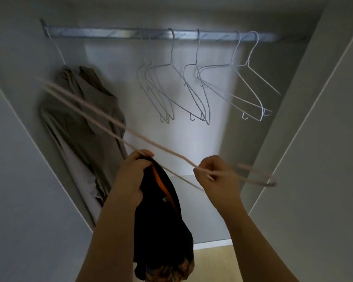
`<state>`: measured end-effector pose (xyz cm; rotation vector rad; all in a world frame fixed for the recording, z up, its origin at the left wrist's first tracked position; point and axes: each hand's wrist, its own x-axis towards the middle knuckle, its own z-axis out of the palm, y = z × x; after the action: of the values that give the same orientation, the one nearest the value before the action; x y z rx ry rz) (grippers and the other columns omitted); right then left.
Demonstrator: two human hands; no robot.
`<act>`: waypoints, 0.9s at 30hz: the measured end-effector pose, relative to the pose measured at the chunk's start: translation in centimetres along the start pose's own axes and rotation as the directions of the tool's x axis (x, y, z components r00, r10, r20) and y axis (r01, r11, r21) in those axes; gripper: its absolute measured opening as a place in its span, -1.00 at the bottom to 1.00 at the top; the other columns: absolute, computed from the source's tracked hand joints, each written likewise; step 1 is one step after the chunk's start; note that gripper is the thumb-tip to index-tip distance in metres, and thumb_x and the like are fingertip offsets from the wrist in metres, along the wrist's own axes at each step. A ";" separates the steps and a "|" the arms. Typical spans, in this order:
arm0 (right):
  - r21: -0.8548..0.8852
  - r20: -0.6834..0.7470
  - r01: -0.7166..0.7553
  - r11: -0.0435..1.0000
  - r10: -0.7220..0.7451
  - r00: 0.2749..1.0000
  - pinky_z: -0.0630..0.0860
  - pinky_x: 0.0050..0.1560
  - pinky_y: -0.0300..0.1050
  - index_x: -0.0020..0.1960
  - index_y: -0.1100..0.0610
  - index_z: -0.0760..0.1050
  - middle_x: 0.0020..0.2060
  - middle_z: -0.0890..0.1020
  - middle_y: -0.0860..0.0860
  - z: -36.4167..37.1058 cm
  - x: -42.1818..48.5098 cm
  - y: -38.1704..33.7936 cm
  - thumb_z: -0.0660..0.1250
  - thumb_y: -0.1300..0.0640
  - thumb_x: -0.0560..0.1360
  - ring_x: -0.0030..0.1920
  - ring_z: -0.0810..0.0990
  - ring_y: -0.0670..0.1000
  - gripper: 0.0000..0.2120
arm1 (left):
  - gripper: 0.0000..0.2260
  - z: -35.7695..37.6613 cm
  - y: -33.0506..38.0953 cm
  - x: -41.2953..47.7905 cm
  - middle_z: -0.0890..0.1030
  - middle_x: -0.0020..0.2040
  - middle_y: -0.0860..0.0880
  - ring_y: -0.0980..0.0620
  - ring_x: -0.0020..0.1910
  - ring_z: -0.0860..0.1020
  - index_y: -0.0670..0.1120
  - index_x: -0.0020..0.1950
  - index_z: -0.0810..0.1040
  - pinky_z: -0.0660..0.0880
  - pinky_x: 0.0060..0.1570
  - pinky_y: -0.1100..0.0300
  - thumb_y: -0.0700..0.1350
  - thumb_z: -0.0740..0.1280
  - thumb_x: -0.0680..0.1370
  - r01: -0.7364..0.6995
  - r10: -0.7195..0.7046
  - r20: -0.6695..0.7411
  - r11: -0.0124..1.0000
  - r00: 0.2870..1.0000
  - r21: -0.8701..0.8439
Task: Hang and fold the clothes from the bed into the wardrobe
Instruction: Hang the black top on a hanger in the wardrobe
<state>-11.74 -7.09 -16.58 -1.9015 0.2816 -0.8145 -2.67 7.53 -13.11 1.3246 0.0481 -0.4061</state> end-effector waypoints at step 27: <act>0.290 0.220 -0.125 0.949 0.061 0.973 0.31 -0.45 -0.36 -0.35 -0.03 0.61 -0.65 0.35 -0.09 -0.4 0.3 -4.8 0.23 -0.08 0.44 -0.60 0.27 -0.17 -0.71 | -0.86 -3.5 0.8 0.3 0.46 -0.22 -0.02 0.04 -0.26 0.42 -0.11 0.03 0.49 0.36 -0.30 0.19 -0.26 0.17 0.56 -0.179 0.346 -0.326 0.877 0.880 0.445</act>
<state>-12.54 -5.25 -12.14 -1.6538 0.1085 -0.5523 -1.43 10.95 -13.36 1.7838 0.1230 0.1105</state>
